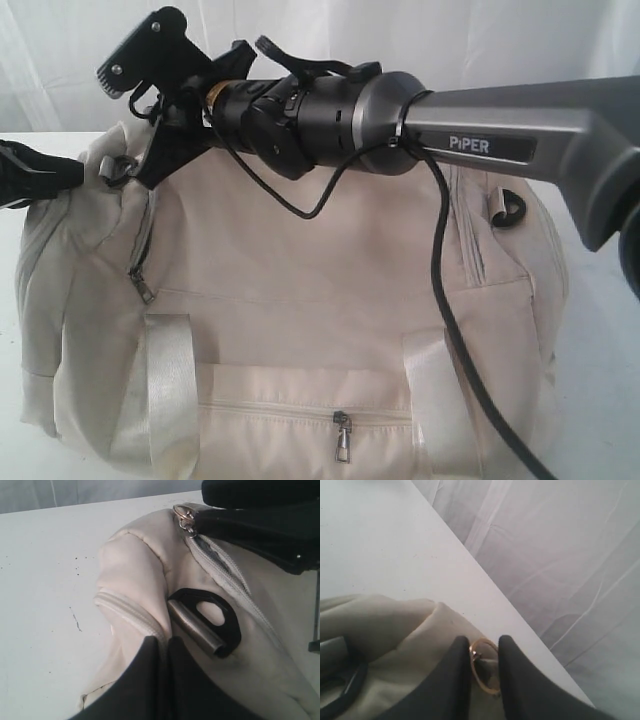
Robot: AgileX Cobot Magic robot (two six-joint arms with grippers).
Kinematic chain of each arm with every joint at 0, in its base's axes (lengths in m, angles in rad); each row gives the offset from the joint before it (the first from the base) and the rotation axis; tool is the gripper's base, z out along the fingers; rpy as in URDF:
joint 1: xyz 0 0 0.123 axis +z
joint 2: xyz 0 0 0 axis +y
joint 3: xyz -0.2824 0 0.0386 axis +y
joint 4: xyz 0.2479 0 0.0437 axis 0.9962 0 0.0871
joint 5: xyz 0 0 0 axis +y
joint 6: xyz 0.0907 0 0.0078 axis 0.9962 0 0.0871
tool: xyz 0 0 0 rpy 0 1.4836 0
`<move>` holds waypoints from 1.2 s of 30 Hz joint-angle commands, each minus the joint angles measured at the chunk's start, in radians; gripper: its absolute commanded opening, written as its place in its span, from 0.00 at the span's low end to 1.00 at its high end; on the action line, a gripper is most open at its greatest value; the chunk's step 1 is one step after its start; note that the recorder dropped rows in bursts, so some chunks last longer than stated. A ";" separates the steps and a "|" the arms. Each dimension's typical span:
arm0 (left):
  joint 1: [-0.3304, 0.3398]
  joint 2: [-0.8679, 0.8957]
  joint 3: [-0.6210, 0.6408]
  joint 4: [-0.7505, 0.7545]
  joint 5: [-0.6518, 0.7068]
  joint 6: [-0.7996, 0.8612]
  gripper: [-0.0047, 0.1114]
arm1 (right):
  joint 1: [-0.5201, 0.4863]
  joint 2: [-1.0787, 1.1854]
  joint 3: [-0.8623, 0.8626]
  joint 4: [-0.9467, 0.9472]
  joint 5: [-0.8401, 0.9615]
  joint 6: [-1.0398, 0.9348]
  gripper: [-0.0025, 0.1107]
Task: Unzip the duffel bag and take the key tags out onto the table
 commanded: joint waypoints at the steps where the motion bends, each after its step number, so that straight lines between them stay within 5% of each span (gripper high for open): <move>1: -0.007 -0.005 0.005 0.008 0.003 0.003 0.04 | -0.005 -0.001 -0.038 0.006 -0.005 0.005 0.08; 4: -0.007 -0.005 0.005 0.008 0.003 0.003 0.04 | -0.005 -0.001 -0.059 0.006 0.002 0.005 0.02; 22: -0.007 -0.005 0.005 0.008 0.001 0.003 0.04 | -0.106 -0.001 -0.085 0.183 0.041 0.010 0.02; 26: -0.007 -0.005 0.005 0.008 0.001 0.003 0.04 | -0.103 -0.014 -0.085 0.201 0.089 0.263 0.02; 36: -0.007 -0.005 0.005 0.008 0.001 0.003 0.04 | -0.095 -0.042 -0.085 0.206 0.352 0.045 0.02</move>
